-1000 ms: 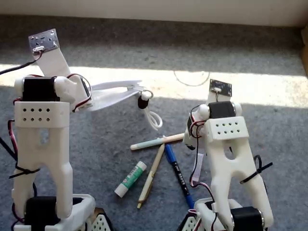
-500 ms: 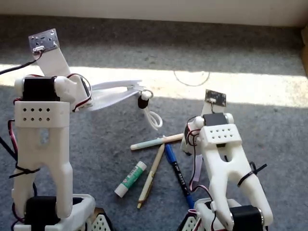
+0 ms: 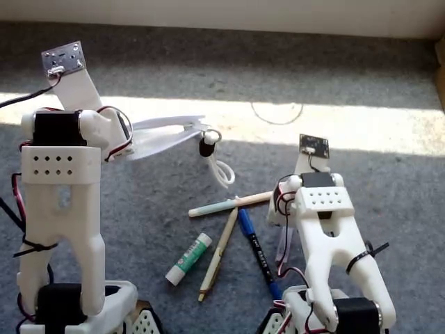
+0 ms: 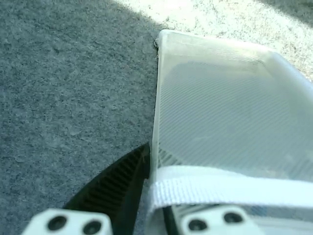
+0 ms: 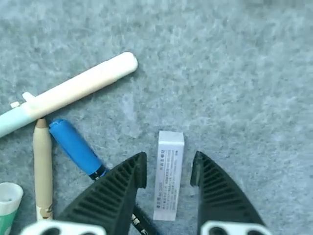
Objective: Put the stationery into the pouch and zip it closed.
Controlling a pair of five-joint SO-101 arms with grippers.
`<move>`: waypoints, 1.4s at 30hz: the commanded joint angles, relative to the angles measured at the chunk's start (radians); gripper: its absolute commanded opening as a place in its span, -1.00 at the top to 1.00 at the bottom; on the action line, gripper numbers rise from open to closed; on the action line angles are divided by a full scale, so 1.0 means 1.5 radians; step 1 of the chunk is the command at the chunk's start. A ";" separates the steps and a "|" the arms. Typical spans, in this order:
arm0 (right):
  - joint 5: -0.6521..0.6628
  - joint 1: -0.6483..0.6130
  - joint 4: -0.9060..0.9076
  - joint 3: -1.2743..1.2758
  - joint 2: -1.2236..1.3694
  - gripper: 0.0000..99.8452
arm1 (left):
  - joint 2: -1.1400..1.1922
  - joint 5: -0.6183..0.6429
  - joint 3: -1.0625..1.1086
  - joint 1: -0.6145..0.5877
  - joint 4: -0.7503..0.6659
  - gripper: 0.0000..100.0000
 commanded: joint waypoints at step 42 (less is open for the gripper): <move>0.055 0.005 -0.071 -0.053 0.143 0.70 | 0.010 -0.025 0.003 -0.036 -0.010 0.93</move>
